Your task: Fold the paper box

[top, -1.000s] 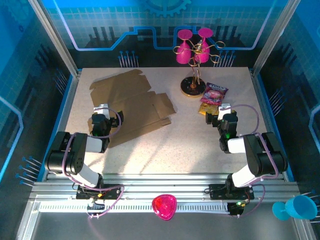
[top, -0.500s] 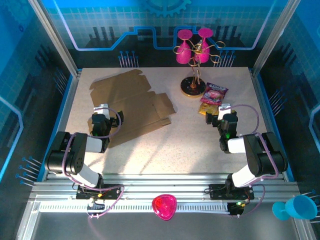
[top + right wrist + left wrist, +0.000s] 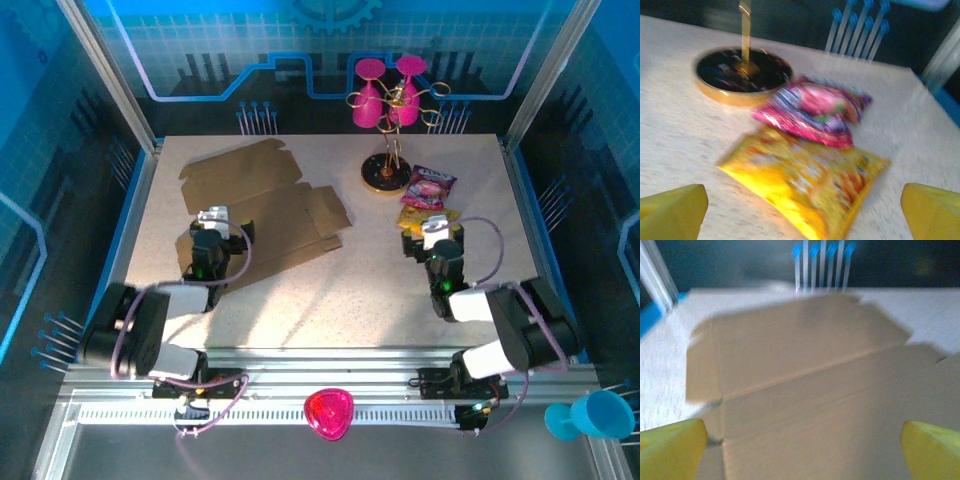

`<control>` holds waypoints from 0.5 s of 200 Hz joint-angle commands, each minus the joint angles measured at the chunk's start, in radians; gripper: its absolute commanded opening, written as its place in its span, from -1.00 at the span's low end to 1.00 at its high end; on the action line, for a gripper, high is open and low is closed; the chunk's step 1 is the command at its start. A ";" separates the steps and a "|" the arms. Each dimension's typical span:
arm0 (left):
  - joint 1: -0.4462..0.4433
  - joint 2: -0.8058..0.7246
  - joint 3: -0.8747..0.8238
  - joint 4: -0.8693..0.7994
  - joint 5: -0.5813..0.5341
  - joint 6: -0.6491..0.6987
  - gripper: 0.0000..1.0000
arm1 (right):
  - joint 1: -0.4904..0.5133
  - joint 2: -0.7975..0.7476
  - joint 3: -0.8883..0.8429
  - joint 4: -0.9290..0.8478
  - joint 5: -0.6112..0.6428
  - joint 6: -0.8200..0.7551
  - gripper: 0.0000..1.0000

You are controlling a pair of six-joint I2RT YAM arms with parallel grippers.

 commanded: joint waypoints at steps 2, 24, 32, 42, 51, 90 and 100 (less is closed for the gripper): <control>-0.143 -0.231 0.121 -0.226 -0.247 0.021 0.99 | 0.080 -0.245 0.144 -0.086 0.195 -0.087 1.00; -0.203 -0.280 0.537 -0.955 -0.429 -0.384 0.99 | 0.051 -0.369 0.586 -0.896 0.087 0.263 0.99; -0.178 -0.264 0.721 -1.293 -0.350 -0.621 0.99 | 0.001 -0.364 0.738 -1.131 -0.067 0.399 0.99; -0.135 -0.244 0.828 -1.447 -0.251 -0.778 0.99 | -0.045 -0.346 0.796 -1.239 -0.110 0.614 0.99; -0.042 -0.250 0.826 -1.392 0.017 -0.782 0.99 | -0.121 -0.339 0.807 -1.281 -0.278 0.707 0.99; 0.031 -0.259 0.838 -1.537 0.327 -0.908 0.74 | -0.139 -0.304 0.857 -1.487 -0.432 0.883 0.39; 0.031 -0.248 0.834 -1.612 0.350 -0.909 0.54 | -0.114 -0.296 0.806 -1.465 -0.491 0.961 0.25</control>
